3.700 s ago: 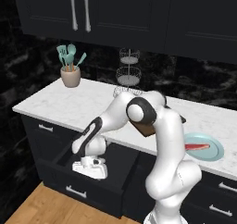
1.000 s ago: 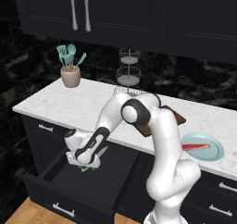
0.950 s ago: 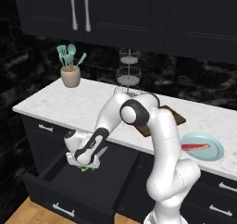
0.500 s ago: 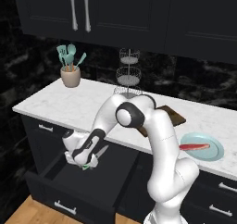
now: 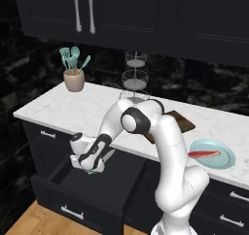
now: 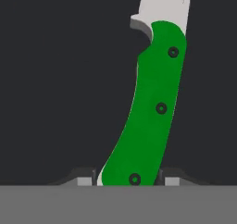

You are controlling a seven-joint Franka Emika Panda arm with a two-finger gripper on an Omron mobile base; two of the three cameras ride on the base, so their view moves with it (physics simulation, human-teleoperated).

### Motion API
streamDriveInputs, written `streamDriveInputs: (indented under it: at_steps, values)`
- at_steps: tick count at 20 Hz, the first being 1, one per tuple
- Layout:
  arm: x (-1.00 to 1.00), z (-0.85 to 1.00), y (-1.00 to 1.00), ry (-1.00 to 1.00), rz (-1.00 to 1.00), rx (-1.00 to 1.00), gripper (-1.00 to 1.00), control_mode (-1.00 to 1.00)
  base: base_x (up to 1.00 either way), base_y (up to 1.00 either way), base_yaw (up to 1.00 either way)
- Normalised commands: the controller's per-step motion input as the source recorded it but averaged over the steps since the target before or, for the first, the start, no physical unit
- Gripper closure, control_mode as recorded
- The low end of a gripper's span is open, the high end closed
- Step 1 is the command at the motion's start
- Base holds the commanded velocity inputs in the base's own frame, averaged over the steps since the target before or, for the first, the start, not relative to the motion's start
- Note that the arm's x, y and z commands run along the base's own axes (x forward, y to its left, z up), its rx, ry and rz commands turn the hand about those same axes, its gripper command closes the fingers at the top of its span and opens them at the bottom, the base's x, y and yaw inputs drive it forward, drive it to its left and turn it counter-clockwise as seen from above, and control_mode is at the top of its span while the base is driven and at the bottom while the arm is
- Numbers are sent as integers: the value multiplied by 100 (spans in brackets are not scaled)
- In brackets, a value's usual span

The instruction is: Pick up the knife from the drawer and place it on the cutting board. Then place the meat from the plate to the cutting board.

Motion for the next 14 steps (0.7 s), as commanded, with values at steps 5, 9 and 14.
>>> streamDriveInputs:
  at_steps: [5,9,14]
  values:
    - [-24,-19,-3,2,-1,0,100,-100,0,0,0]
    - [-94,49,23,-1,0,1,100,-100,0,0,0]
    - [-100,100,45,0,0,1,100,-100,0,0,0]
